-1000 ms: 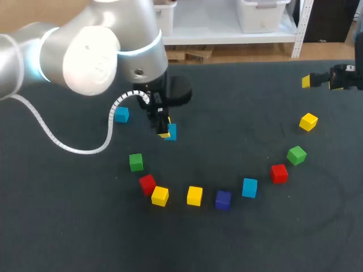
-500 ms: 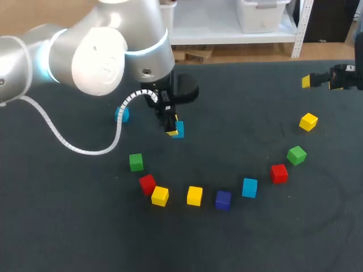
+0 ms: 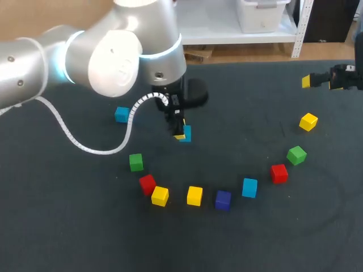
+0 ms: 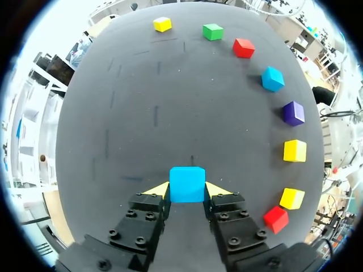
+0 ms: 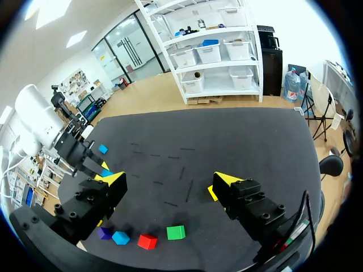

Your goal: Place the blue cubes, place green cubes on the blue cubes, place the yellow cubes on the green cubes, then place the red cubes on the yellow cubes, and place purple cube on the red cubes.

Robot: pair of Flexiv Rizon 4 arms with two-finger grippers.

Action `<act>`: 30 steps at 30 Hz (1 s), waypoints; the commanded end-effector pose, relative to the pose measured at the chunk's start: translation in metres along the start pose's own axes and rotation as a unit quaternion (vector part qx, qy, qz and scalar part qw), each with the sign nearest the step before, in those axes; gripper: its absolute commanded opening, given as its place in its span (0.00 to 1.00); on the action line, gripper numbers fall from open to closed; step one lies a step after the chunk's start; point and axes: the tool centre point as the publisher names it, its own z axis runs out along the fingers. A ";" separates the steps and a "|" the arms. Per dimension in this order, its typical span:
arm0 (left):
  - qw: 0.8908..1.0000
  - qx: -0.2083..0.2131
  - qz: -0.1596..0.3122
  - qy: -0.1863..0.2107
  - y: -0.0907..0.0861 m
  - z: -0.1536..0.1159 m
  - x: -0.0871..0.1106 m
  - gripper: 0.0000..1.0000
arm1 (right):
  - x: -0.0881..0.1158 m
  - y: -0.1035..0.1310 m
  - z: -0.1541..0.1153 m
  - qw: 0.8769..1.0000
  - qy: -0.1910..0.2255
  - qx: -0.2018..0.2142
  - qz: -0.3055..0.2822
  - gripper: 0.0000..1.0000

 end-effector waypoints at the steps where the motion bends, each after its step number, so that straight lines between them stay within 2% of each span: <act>1: 1.000 0.011 -0.002 0.002 0.003 0.004 -0.003 0.00 | 0.000 0.000 0.000 1.000 0.000 0.000 0.000 1.00; 14: 1.000 0.025 -0.011 -0.006 0.000 0.008 -0.003 0.00 | 0.000 0.000 0.000 1.000 0.000 0.000 0.000 1.00; 18: 0.999 0.040 -0.019 -0.013 0.000 0.009 -0.002 0.00 | 0.000 0.000 0.000 1.000 0.000 0.000 0.000 1.00; 30: 0.999 0.048 -0.008 -0.007 -0.001 0.013 -0.003 0.00 | 0.000 0.000 0.000 1.000 0.000 0.000 0.000 1.00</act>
